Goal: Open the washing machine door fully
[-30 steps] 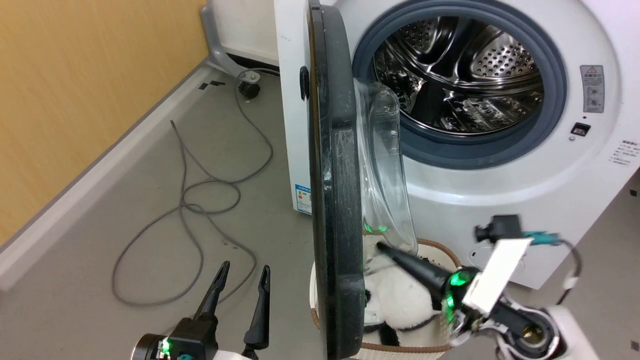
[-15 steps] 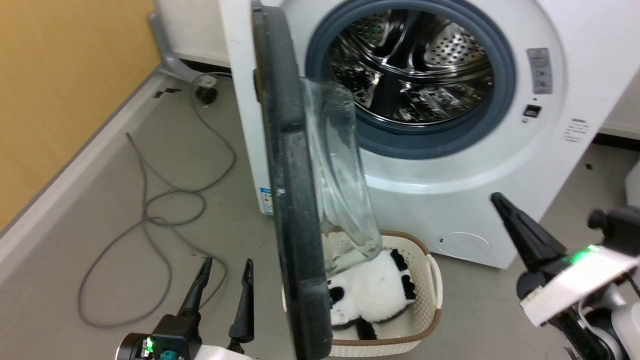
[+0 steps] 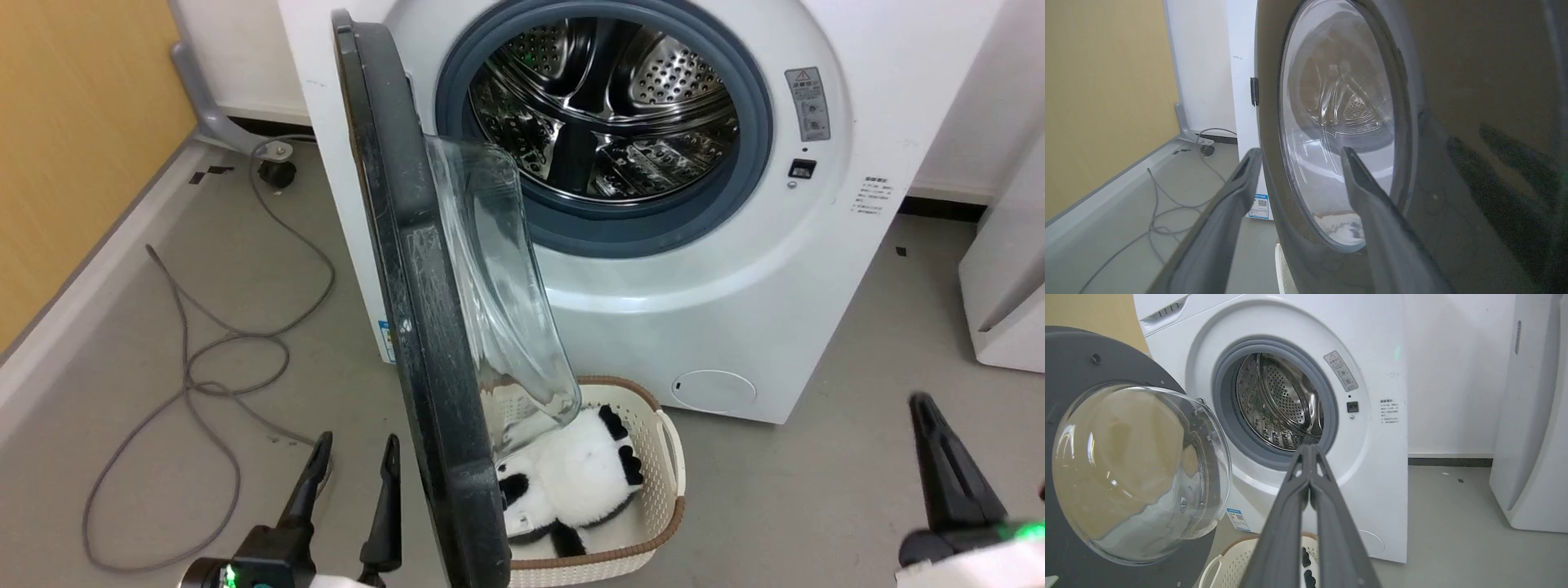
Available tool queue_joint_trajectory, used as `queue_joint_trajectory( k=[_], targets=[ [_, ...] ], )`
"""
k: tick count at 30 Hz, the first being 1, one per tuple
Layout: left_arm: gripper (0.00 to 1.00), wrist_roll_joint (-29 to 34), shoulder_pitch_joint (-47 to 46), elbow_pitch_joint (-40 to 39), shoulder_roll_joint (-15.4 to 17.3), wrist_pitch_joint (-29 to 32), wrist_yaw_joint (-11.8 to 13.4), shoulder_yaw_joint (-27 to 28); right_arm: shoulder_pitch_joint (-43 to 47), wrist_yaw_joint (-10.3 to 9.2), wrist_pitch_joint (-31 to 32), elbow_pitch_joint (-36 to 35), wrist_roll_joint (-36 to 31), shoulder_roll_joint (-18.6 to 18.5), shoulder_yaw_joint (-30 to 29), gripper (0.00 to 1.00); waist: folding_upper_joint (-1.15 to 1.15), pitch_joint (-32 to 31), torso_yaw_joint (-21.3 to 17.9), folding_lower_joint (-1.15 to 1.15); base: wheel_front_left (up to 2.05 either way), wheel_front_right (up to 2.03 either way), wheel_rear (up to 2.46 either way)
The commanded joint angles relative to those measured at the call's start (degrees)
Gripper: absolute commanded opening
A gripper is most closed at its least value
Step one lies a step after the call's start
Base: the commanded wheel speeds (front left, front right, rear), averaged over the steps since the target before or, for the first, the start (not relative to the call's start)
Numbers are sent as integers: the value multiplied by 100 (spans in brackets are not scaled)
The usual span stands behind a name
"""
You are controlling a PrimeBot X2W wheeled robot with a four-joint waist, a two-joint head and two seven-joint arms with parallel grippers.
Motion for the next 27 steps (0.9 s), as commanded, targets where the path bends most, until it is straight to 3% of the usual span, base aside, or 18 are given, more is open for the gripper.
queue_joint_trajectory(
  k=[1, 2, 3, 4, 7, 11, 26, 27],
  targets=[
    [100, 40, 108, -5, 8, -30, -42, 22, 246, 5, -65, -76, -207, 243, -230, 0, 0, -12, -23, 0, 0, 0, 0],
    [100, 40, 126, -8, 8, -30, -51, 31, 369, 5, -80, -97, -333, 391, -345, 7, 0, -14, -31, 0, 0, 0, 0],
    [100, 35, 142, -10, 8, -30, -59, 38, 482, 5, -94, -111, -510, 516, -437, 46, 0, -14, -36, 0, 0, 0, 0],
    [100, 17, 157, -6, 8, -30, -65, 45, 568, 5, -111, -118, -654, 659, -515, 100, 0, -15, -40, 0, 0, 0, 0],
    [100, -10, 188, 3, 8, -30, -77, 59, 741, 5, -157, -80, -955, 999, -628, 100, 0, -23, -48, 0, 0, 0, 0],
    [100, 16, 223, 7, 8, -30, -111, 57, 838, 5, -192, 40, -1140, 1167, -595, 100, 0, -38, -55, 0, 0, 0, 0],
    [98, 94, 299, -47, 8, -30, -310, 203, 878, 5, -223, 260, -1162, 1358, -749, 100, 0, -44, -80, 0, 0, 0, 0],
    [38, 78, 305, -45, 8, -30, -331, 212, 872, 5, -223, 276, -1159, 1362, -756, 100, 0, -42, -85, 0, 0, 0, 0]
  ],
)
